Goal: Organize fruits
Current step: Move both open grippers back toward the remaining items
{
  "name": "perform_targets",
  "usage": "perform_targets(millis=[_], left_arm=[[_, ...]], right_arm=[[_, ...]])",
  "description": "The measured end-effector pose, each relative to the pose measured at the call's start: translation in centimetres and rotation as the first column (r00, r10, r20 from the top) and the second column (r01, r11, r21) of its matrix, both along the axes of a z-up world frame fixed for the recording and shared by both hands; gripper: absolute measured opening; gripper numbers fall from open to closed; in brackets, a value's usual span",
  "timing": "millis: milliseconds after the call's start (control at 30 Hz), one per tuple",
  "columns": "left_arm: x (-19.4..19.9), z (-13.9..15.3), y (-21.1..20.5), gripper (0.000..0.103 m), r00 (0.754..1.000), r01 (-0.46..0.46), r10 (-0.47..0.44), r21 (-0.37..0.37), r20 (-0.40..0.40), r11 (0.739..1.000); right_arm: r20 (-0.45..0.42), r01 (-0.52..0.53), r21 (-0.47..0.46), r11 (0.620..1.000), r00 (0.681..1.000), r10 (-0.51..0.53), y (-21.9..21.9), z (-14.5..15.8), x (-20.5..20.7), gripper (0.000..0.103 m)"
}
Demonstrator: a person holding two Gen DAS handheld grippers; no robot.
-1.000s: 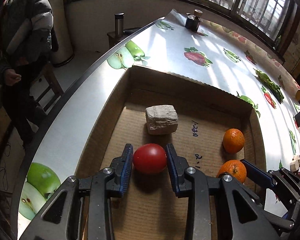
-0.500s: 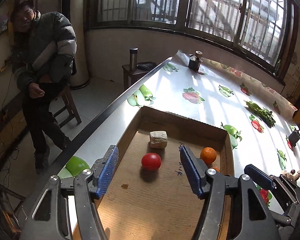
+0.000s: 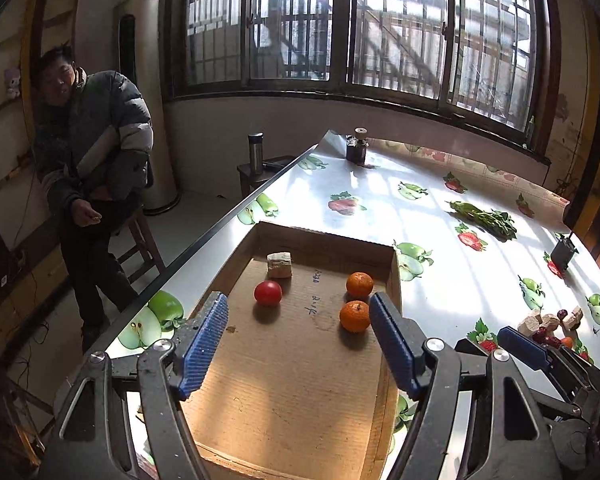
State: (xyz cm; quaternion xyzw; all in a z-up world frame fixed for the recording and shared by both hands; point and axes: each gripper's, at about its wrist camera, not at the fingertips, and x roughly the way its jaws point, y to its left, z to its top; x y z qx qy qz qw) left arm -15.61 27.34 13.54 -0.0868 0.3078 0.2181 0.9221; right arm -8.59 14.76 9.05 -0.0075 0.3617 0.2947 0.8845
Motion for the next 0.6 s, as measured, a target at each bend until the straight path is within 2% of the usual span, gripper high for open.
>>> perform_targets(millis=[367, 600], left_arm=[[-0.2, 0.4, -5.1, 0.073, 0.996, 0.092, -0.092, 0.061, -0.005, 0.994], [0.5, -0.2, -6.4, 0.073, 0.991, 0.13, -0.128, 0.065, -0.028, 0.989]], right_arm=[[-0.007, 0.125, 0.028, 0.992, 0.992, -0.125, -7.5, -0.3, -0.7, 0.063], [-0.028, 0.184, 0.025, 0.983, 0.983, -0.184, -11.0, -1.2, 0.2, 0.063]])
